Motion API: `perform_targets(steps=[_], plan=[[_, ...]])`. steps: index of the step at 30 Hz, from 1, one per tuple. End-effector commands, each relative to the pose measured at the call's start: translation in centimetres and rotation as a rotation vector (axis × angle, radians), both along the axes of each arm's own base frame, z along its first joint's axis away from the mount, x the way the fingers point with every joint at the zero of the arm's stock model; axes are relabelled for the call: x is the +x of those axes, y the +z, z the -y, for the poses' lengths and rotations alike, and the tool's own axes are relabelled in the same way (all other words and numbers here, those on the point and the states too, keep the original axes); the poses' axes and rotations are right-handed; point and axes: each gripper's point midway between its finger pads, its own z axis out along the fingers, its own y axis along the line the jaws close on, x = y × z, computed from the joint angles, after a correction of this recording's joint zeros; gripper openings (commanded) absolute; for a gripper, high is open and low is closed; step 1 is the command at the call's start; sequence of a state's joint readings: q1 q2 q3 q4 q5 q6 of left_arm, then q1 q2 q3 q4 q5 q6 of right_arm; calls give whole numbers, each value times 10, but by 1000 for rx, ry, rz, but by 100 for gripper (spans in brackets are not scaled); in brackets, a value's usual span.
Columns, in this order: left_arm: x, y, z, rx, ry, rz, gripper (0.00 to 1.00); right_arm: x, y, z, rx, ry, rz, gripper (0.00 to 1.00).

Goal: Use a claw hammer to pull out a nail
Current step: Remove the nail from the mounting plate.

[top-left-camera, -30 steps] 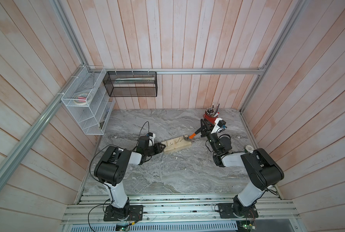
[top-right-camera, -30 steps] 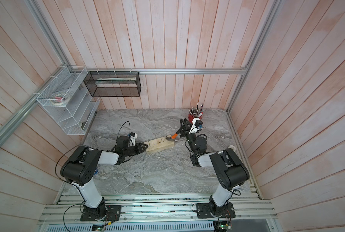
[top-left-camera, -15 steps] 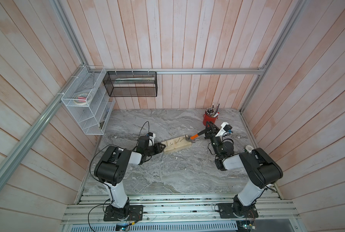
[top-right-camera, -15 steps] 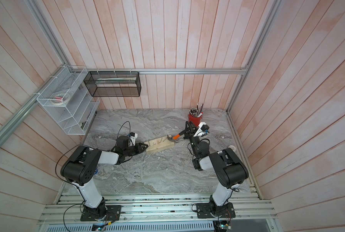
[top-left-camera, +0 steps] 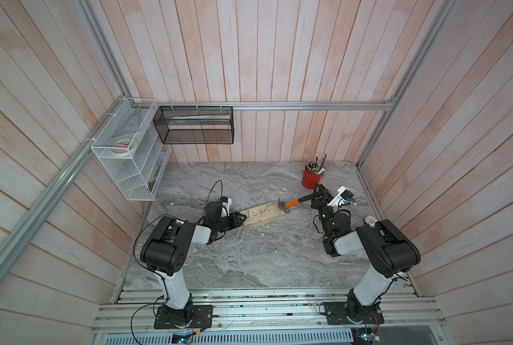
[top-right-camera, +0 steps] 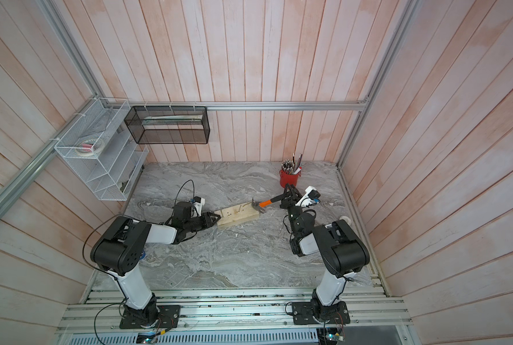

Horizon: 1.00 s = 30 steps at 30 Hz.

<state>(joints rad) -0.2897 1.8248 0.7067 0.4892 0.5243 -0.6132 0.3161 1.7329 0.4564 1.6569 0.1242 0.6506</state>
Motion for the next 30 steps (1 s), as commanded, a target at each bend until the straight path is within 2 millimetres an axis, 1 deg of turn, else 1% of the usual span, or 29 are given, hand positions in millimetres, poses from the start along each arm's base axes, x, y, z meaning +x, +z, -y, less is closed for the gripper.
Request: perform_targets(steps=[1,5,7,10,12,13,15,16,18,20,21,22,24,28,30], plan=[[-19,-33,-10,86,-1,-120,41,-9,27,-8,-27,24,74,0],[-9,-1,-8,92,-22,-33,41,-1,69,-9,-54,29,128,0],[-4,16,-7,96,-33,13,42,1,93,-11,-84,32,163,0],[0,37,-5,97,-49,72,44,4,126,-23,-162,71,194,0],[1,50,-4,95,-62,114,45,6,143,-31,-212,102,186,0],[1,56,-3,92,-72,134,46,6,149,-35,-238,119,182,0],[-3,74,0,70,-93,199,46,7,158,-43,-287,160,146,0],[-7,83,3,55,-115,239,47,6,160,-48,-309,187,133,0],[-21,103,15,31,-184,340,50,2,163,-54,-337,226,93,0],[-43,121,37,43,-281,460,57,-6,167,-58,-349,265,72,0],[-53,127,48,51,-329,510,58,-10,168,-59,-352,276,65,0],[-66,134,63,54,-393,567,59,-16,170,-62,-359,293,67,0],[-88,140,88,63,-493,649,60,-25,175,-65,-359,310,73,0],[-112,144,120,36,-579,732,59,-41,179,-72,-357,347,87,0],[-123,143,132,4,-631,750,59,-45,177,-72,-362,355,83,0]])
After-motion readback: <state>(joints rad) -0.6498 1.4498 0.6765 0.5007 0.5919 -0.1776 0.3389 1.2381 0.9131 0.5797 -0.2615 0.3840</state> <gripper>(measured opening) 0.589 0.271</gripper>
